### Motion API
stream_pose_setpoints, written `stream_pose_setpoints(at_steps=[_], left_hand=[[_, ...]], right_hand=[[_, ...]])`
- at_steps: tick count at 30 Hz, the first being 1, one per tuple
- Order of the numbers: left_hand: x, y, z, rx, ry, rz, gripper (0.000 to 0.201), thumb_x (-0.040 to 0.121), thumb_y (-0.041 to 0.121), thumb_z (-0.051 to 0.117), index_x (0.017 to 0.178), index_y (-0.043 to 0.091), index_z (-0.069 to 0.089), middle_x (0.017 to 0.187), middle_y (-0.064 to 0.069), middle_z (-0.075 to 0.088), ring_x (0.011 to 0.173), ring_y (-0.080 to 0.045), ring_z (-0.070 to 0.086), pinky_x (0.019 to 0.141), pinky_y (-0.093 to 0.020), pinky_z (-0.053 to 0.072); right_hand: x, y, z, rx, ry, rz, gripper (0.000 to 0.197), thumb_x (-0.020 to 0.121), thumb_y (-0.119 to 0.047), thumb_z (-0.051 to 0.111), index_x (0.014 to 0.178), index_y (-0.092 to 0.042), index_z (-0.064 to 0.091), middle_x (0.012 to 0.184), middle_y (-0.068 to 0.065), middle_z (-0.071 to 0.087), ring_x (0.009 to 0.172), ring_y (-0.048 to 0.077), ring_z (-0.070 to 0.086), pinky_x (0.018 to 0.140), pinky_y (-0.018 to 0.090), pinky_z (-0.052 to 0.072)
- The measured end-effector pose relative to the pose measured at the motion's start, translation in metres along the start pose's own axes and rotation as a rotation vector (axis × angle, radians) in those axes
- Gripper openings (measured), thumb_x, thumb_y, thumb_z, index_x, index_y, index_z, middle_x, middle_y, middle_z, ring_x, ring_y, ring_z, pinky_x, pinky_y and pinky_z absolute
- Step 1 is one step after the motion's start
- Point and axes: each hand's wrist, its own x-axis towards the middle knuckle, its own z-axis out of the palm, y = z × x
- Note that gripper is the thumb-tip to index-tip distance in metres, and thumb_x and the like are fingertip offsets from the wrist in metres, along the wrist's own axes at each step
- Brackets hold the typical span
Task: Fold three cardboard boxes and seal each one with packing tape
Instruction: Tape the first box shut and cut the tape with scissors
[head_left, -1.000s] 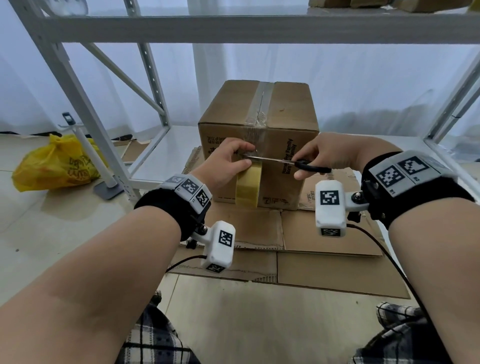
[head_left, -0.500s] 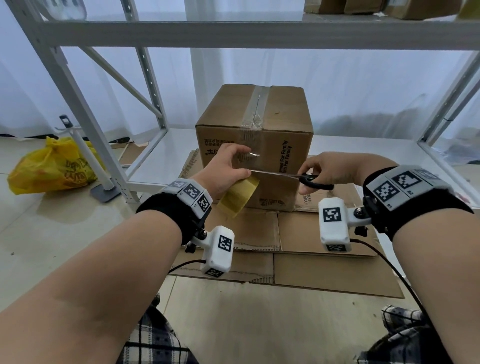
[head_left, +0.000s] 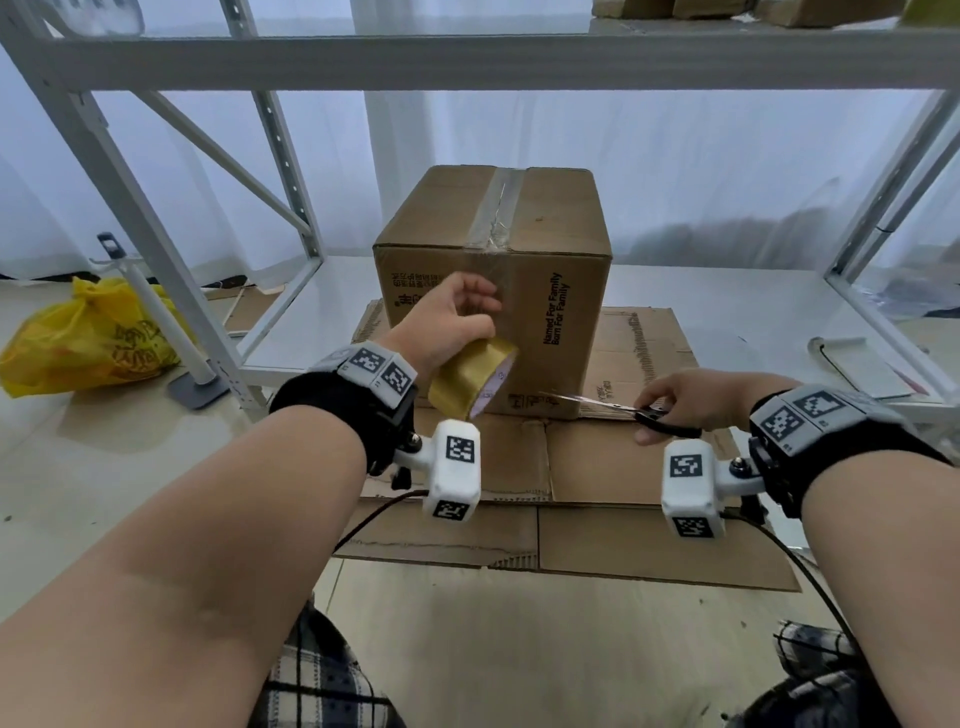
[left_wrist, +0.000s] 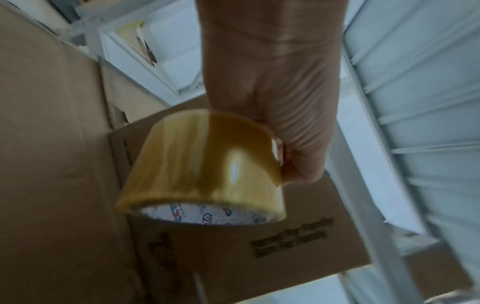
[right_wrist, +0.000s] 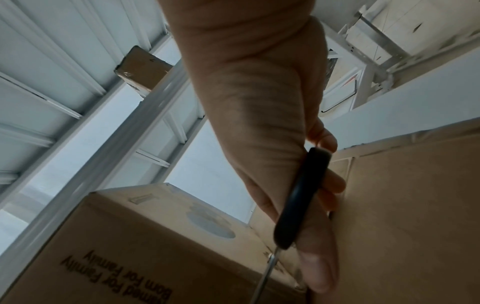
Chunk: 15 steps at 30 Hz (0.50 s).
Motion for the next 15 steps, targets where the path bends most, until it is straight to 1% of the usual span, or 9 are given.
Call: stream_pose_setpoints(at_steps=[3, 6, 8, 10, 11, 12, 13, 14, 15], left_hand=[[-0.001, -0.026, 0.005, 0.161, -0.102, -0.12, 0.043, 0.083, -0.002, 0.06, 0.121, 0.014, 0.047, 0.114, 0.0, 0.06, 0.085, -0.013, 0.058, 0.069, -0.022, 0.05], [-0.003, -0.037, 0.018, 0.223, -0.174, -0.15, 0.04, 0.083, -0.003, 0.059, 0.119, 0.01, 0.049, 0.112, -0.003, 0.062, 0.084, -0.009, 0.058, 0.063, -0.013, 0.048], [-0.005, -0.031, 0.029, 0.24, -0.24, -0.131, 0.037, 0.083, -0.003, 0.06, 0.117, 0.01, 0.052, 0.111, -0.006, 0.063, 0.087, -0.009, 0.059, 0.067, -0.012, 0.049], [-0.008, -0.021, 0.044, 0.245, -0.327, -0.105, 0.034, 0.086, 0.002, 0.062, 0.116, 0.013, 0.053, 0.111, -0.004, 0.063, 0.095, -0.012, 0.06, 0.076, -0.018, 0.05], [-0.009, -0.016, 0.053, 0.244, -0.362, -0.088, 0.033, 0.087, 0.006, 0.064, 0.116, 0.016, 0.054, 0.11, -0.002, 0.063, 0.097, -0.012, 0.06, 0.077, -0.021, 0.05], [-0.01, -0.011, 0.065, 0.241, -0.387, -0.065, 0.033, 0.087, 0.01, 0.065, 0.117, 0.018, 0.054, 0.11, -0.001, 0.062, 0.097, -0.012, 0.06, 0.076, -0.022, 0.051], [-0.009, -0.007, 0.078, 0.241, -0.399, -0.035, 0.033, 0.088, 0.012, 0.065, 0.118, 0.019, 0.053, 0.11, 0.0, 0.061, 0.097, -0.012, 0.06, 0.077, -0.024, 0.053], [-0.007, -0.003, 0.094, 0.246, -0.404, -0.005, 0.035, 0.089, 0.014, 0.064, 0.121, 0.02, 0.052, 0.112, 0.0, 0.059, 0.098, -0.013, 0.059, 0.08, -0.027, 0.054], [-0.003, 0.001, 0.112, 0.262, -0.402, 0.023, 0.04, 0.089, 0.016, 0.064, 0.126, 0.021, 0.049, 0.118, -0.001, 0.057, 0.101, -0.015, 0.057, 0.086, -0.029, 0.053]], right_hand=[[0.002, 0.013, 0.004, 0.057, -0.025, 0.026, 0.037, 0.071, -0.047, 0.08, 0.102, -0.034, 0.064, 0.107, 0.004, 0.069, 0.086, 0.019, 0.061, 0.078, 0.034, 0.05], [-0.007, 0.031, 0.002, 0.171, -0.055, 0.037, 0.032, 0.071, -0.043, 0.081, 0.099, -0.037, 0.068, 0.105, -0.002, 0.071, 0.092, 0.022, 0.063, 0.085, 0.037, 0.05], [-0.016, 0.049, 0.0, 0.302, -0.055, 0.051, 0.046, 0.065, -0.044, 0.082, 0.107, -0.03, 0.069, 0.096, -0.003, 0.073, 0.087, 0.021, 0.063, 0.088, 0.039, 0.049], [-0.025, 0.068, 0.001, 0.4, -0.03, 0.076, 0.072, 0.045, -0.056, 0.085, 0.108, -0.025, 0.069, 0.09, 0.001, 0.073, 0.081, 0.019, 0.062, 0.088, 0.04, 0.05], [-0.028, 0.078, 0.002, 0.431, 0.002, 0.096, 0.078, 0.037, -0.061, 0.086, 0.105, -0.025, 0.07, 0.09, 0.003, 0.074, 0.081, 0.019, 0.064, 0.087, 0.041, 0.05], [-0.032, 0.084, 0.003, 0.437, 0.05, 0.123, 0.077, 0.039, -0.062, 0.085, 0.103, -0.024, 0.069, 0.091, 0.006, 0.074, 0.081, 0.02, 0.065, 0.084, 0.04, 0.051], [-0.036, 0.089, 0.005, 0.437, 0.12, 0.161, 0.068, 0.05, -0.059, 0.084, 0.104, -0.02, 0.067, 0.091, 0.009, 0.073, 0.081, 0.021, 0.065, 0.077, 0.038, 0.052], [-0.038, 0.095, 0.005, 0.447, 0.206, 0.206, 0.059, 0.063, -0.053, 0.08, 0.105, -0.015, 0.062, 0.089, 0.012, 0.072, 0.077, 0.021, 0.064, 0.066, 0.033, 0.051], [-0.038, 0.104, 0.006, 0.488, 0.301, 0.252, 0.053, 0.073, -0.047, 0.077, 0.106, -0.011, 0.055, 0.085, 0.014, 0.071, 0.07, 0.021, 0.064, 0.055, 0.029, 0.046]])
